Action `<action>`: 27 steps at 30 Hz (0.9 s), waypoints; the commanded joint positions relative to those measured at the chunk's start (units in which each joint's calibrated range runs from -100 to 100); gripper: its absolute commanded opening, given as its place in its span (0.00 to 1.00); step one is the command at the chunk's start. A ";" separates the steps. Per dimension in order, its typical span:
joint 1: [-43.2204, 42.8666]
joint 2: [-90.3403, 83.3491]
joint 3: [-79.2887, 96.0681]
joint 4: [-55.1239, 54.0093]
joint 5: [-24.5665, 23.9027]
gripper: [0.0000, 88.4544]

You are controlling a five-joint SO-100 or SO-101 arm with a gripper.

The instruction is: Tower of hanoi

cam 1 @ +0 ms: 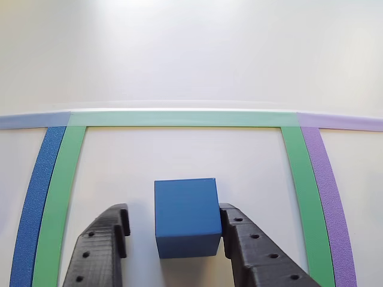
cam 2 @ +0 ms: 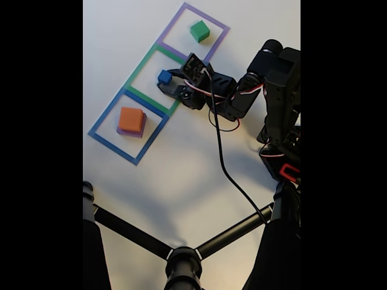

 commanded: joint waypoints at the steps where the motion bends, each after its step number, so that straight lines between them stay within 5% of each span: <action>1: 0.03 -1.90 -1.35 -1.18 0.57 0.22; 14: 1.78 -19.93 -0.53 14.60 0.57 0.30; 19: 2.24 -36.44 -0.53 31.44 0.57 0.09; 27: 2.70 -57.99 -1.26 52.73 0.57 0.00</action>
